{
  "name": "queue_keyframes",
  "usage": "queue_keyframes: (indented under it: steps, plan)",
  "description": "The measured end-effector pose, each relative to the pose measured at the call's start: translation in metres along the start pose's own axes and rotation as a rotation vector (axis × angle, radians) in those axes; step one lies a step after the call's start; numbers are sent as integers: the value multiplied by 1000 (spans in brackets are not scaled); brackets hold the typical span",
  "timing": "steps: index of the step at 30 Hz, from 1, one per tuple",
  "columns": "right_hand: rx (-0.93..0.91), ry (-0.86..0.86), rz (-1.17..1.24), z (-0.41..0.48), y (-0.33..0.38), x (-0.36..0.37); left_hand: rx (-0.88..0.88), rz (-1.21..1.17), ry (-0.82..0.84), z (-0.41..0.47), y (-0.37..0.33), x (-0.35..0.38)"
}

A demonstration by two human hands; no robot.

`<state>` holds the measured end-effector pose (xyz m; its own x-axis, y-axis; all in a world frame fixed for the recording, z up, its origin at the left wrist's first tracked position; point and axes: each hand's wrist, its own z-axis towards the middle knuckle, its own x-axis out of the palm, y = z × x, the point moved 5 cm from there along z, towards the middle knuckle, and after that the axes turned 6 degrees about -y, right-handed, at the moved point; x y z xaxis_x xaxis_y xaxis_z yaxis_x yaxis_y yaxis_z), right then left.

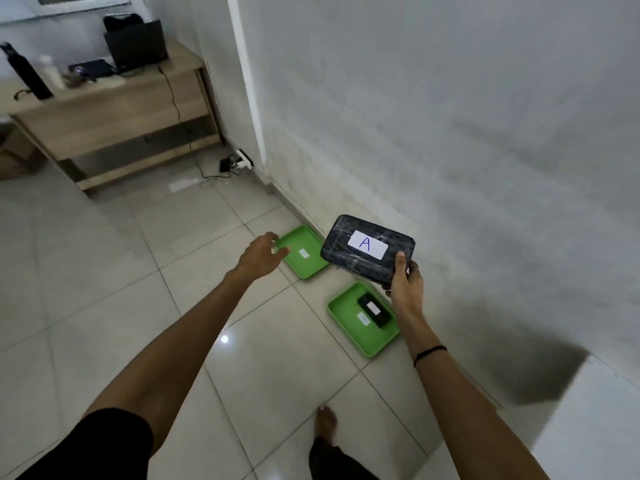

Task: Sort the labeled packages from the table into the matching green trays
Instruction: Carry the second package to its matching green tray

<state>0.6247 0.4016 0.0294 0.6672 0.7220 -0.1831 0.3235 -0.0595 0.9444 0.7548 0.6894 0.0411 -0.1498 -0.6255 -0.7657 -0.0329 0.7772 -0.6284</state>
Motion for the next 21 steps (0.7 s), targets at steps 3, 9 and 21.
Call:
queue_keyframes:
  steps: [3, 9, 21]
  plan:
    - [37, 9, -1, 27, 8, 55, -24, 0, 26, 46, 17, -15]
    - [69, 62, -9, 66, 23, 152, -63, -14, 51, 134, 46, -44]
    - [290, -114, -67, 154, -15, 333, -25, 31, 225, 377, 137, -59]
